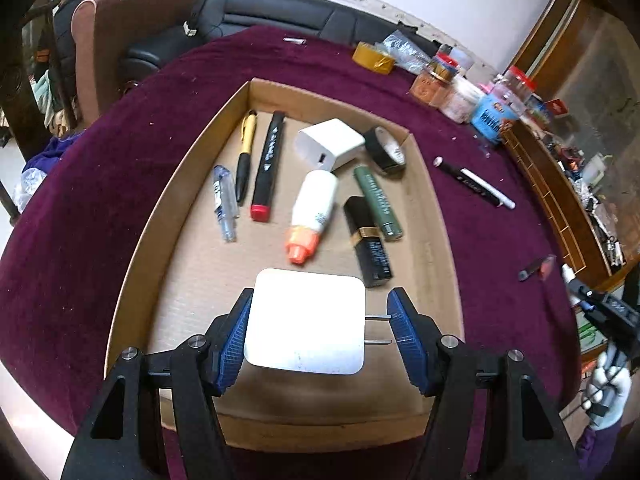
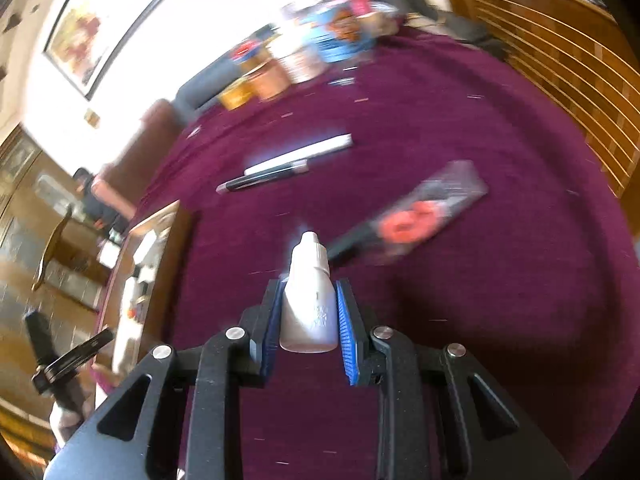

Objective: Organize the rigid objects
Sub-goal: 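Carry charger toward tray with left tool while right tool grasps white dropper bottle, then release charger in tray with left tool while right tool carries dropper bottle toward tray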

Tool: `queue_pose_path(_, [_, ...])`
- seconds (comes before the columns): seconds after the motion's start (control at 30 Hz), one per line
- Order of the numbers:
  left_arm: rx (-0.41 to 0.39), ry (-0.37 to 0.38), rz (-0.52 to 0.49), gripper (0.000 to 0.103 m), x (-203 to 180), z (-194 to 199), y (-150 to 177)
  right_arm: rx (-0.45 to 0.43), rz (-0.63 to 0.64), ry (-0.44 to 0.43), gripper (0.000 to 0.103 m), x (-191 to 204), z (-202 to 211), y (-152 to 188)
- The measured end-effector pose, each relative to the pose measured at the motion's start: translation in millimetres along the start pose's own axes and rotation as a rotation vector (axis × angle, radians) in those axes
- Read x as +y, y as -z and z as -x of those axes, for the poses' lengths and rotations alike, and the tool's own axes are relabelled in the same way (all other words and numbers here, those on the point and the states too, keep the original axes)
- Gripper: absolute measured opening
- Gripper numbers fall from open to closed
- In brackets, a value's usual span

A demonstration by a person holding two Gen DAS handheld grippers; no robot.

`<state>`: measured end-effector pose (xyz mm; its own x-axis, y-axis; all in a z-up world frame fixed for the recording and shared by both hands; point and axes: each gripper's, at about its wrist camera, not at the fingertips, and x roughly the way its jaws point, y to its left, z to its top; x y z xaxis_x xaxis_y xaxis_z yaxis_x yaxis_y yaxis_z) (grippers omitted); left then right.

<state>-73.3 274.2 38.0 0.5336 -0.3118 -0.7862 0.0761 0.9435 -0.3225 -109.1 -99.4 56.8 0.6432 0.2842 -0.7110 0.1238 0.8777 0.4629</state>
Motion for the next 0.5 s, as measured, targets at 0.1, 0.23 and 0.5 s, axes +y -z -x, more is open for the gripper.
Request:
queue_pose_path(0.1, [0.018,-0.014,-0.008,0.06,1,-7,-4,0.035,0.064,-0.051,0.024,36,-15,2])
queue_pose_path(0.23, [0.05,-0.025,-0.011,0.06,2,-15,-9,0.073,0.123,-0.101,0.024,74,-33,6])
queue_pose_path(0.5, [0.085,-0.055,-0.038,0.06,-1,-39,-27,0.145,0.22,-0.164,0.024,138,-66,16])
